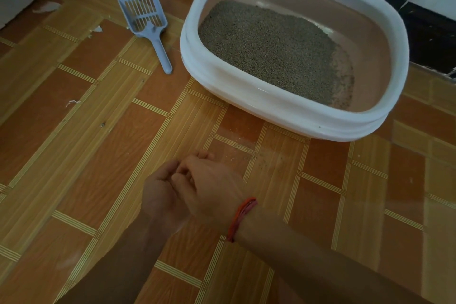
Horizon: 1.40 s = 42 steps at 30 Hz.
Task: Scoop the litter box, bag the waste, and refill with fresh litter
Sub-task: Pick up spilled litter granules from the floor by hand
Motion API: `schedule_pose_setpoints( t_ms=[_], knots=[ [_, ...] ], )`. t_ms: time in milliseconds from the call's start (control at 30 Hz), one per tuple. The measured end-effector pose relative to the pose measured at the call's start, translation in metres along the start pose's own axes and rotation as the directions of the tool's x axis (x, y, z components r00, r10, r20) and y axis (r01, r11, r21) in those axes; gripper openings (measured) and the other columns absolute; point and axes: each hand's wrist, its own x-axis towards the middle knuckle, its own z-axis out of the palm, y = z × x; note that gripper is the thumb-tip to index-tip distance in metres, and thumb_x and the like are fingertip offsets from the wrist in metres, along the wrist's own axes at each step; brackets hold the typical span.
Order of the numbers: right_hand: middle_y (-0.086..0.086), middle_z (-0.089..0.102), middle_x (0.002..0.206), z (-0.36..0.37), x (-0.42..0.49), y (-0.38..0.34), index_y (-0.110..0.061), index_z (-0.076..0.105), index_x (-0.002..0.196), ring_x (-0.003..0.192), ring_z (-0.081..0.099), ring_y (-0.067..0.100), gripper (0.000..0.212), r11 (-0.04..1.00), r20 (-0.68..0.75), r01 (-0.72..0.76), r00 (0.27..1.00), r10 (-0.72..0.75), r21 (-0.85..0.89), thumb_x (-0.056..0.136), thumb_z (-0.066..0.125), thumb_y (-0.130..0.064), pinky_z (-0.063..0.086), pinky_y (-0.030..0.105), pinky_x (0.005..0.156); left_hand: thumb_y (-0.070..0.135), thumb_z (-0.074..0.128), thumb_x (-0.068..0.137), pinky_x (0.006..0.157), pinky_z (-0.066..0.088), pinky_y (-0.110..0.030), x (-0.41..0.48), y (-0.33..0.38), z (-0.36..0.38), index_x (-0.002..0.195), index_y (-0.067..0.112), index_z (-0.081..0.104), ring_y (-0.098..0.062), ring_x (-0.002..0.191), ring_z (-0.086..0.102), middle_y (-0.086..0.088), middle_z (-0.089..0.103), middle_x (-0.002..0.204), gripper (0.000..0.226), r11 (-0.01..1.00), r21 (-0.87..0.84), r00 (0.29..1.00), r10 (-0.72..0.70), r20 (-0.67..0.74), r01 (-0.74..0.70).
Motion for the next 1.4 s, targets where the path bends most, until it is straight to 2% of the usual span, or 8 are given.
schedule_pose_setpoints(
  t_ms=[200, 400, 533, 767, 933, 1167, 1300, 1400],
  knots=[
    [-0.013, 0.062, 0.083, -0.015, -0.001, 0.022, -0.029, 0.061, 0.096, 0.08, 0.058, 0.007, 0.016, 0.998, -0.103, -0.045, 0.994, 0.049, 0.042, 0.096, 0.049, -0.039, 0.047, 0.026, 0.07, 0.024, 0.034, 0.103, 0.08, 0.061, -0.038, 0.001, 0.001, 0.004, 0.09, -0.005, 0.075, -0.027, 0.096, 0.073, -0.018, 0.073, 0.1, 0.052, 0.995, -0.031, 0.994, 0.097, -0.044, -0.098],
    [-0.021, 0.053, 0.071, -0.037, -0.002, 0.093, -0.031, 0.064, 0.097, 0.07, 0.056, 0.001, 0.011, 0.96, -0.22, -0.278, 0.938, 0.267, -0.018, 0.095, 0.054, -0.036, 0.056, 0.032, 0.071, 0.02, 0.038, 0.101, 0.088, 0.056, -0.049, -0.001, 0.001, 0.006, 0.086, -0.008, 0.076, -0.036, 0.106, 0.069, -0.024, 0.07, 0.114, 0.05, 0.991, -0.038, 0.989, 0.126, -0.08, -0.13],
    [-0.02, 0.04, 0.059, -0.042, -0.004, 0.114, -0.027, 0.067, 0.097, 0.057, 0.043, -0.002, 0.011, 0.94, -0.234, -0.334, 0.921, 0.312, -0.061, 0.095, 0.057, -0.03, 0.045, 0.023, 0.064, 0.02, 0.037, 0.101, 0.088, 0.056, -0.048, -0.001, 0.0, 0.007, 0.085, -0.008, 0.076, -0.035, 0.106, 0.069, -0.023, 0.071, 0.112, 0.051, 0.991, -0.029, 0.989, 0.127, -0.077, -0.129],
    [-0.02, 0.043, 0.062, -0.036, 0.0, 0.119, -0.03, 0.068, 0.094, 0.06, 0.045, -0.003, 0.008, 0.949, -0.185, -0.303, 0.941, 0.283, -0.089, 0.093, 0.061, -0.035, 0.034, 0.014, 0.058, 0.02, 0.037, 0.101, 0.089, 0.055, -0.049, -0.001, 0.0, 0.007, 0.085, -0.007, 0.077, -0.035, 0.106, 0.069, -0.023, 0.071, 0.112, 0.051, 0.991, -0.032, 0.989, 0.124, -0.08, -0.127],
    [-0.015, 0.064, 0.086, -0.03, 0.004, 0.119, -0.03, 0.068, 0.097, 0.081, 0.06, 0.007, 0.013, 0.94, -0.153, -0.31, 0.945, 0.288, -0.142, 0.096, 0.056, -0.035, 0.053, 0.027, 0.074, 0.02, 0.038, 0.101, 0.089, 0.055, -0.049, -0.001, 0.001, 0.004, 0.085, -0.008, 0.076, -0.035, 0.106, 0.069, -0.023, 0.071, 0.113, 0.05, 0.991, -0.039, 0.988, 0.124, -0.087, -0.128],
    [-0.009, 0.064, 0.086, -0.032, 0.005, 0.109, -0.026, 0.062, 0.097, 0.08, 0.061, 0.013, 0.015, 0.938, -0.105, -0.303, 0.952, 0.289, -0.166, 0.098, 0.049, -0.033, 0.051, 0.03, 0.068, 0.02, 0.038, 0.101, 0.089, 0.055, -0.049, 0.0, 0.0, 0.003, 0.085, -0.007, 0.077, -0.035, 0.106, 0.069, -0.023, 0.071, 0.113, 0.05, 0.991, -0.033, 0.988, 0.13, -0.088, -0.133],
    [-0.013, 0.061, 0.077, -0.027, -0.001, 0.069, -0.033, 0.056, 0.09, 0.074, 0.058, 0.006, 0.009, 0.982, -0.126, -0.178, 0.977, 0.17, -0.057, 0.097, 0.05, -0.035, 0.051, 0.031, 0.07, 0.02, 0.037, 0.102, 0.089, 0.055, -0.05, 0.001, -0.002, 0.003, 0.085, -0.008, 0.077, -0.036, 0.107, 0.069, -0.023, 0.07, 0.114, 0.051, 0.991, -0.026, 0.988, 0.128, -0.084, -0.131],
    [-0.013, 0.061, 0.082, -0.015, -0.004, 0.033, -0.029, 0.057, 0.095, 0.078, 0.057, 0.006, 0.008, 0.999, -0.064, -0.052, 0.997, 0.052, 0.0, 0.095, 0.05, -0.033, 0.049, 0.028, 0.07, 0.021, 0.036, 0.102, 0.079, 0.061, -0.041, 0.001, -0.002, 0.002, 0.087, -0.007, 0.075, -0.031, 0.096, 0.073, -0.021, 0.073, 0.104, 0.051, 0.992, -0.033, 0.99, 0.121, -0.075, -0.124]
  ],
)
